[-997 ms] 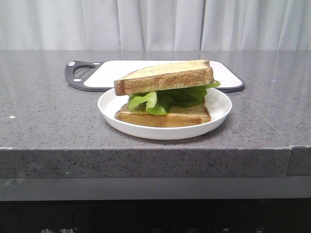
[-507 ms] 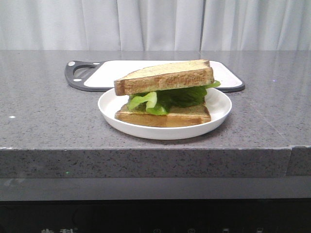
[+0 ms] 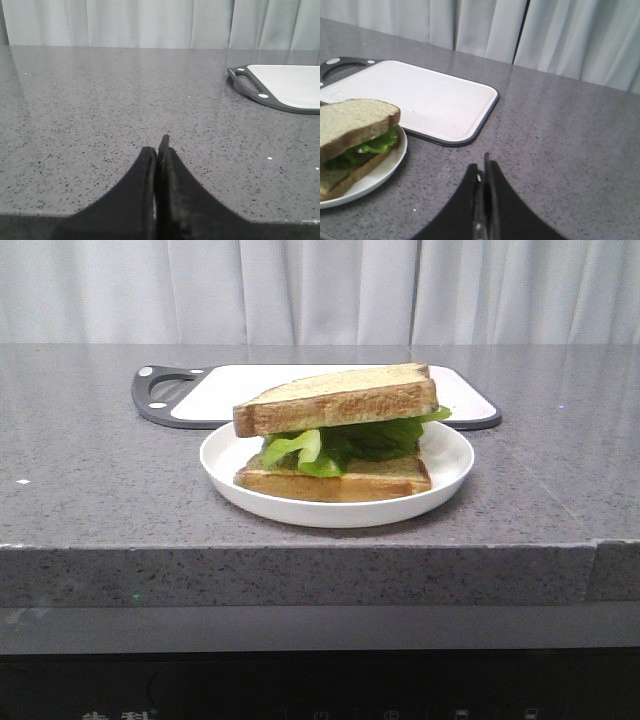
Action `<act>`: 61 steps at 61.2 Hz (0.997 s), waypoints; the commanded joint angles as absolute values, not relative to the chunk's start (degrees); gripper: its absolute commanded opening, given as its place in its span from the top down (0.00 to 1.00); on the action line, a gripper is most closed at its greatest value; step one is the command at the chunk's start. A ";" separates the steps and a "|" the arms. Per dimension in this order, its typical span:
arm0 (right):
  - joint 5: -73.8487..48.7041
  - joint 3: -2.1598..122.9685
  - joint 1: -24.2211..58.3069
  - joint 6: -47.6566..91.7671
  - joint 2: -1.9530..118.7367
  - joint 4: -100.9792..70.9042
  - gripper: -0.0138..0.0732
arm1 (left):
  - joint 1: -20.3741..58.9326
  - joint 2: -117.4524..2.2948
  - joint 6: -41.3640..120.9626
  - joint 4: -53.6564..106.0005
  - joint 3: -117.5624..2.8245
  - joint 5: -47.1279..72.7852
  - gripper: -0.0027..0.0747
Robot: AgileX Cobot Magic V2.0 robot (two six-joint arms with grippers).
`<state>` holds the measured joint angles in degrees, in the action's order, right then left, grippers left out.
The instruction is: Left arm grabs bread, right arm adds lettuce
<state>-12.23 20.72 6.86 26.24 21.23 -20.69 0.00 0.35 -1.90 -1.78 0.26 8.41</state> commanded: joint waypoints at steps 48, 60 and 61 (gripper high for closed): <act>-3.66 -1.36 1.01 9.38 -1.75 -7.59 0.96 | 0.00 1.35 -2.44 -1.48 0.71 4.03 0.99; -3.60 -1.30 1.01 9.38 -1.70 -8.09 0.96 | 0.00 1.35 -2.44 -1.48 0.71 4.03 0.99; -3.60 -1.30 1.01 9.38 -1.70 -8.09 0.96 | 0.00 1.35 -2.44 -1.48 0.71 4.03 0.99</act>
<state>-7.97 -1.51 1.22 9.44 -0.58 -8.00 0.00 0.35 -1.90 -1.78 0.26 8.41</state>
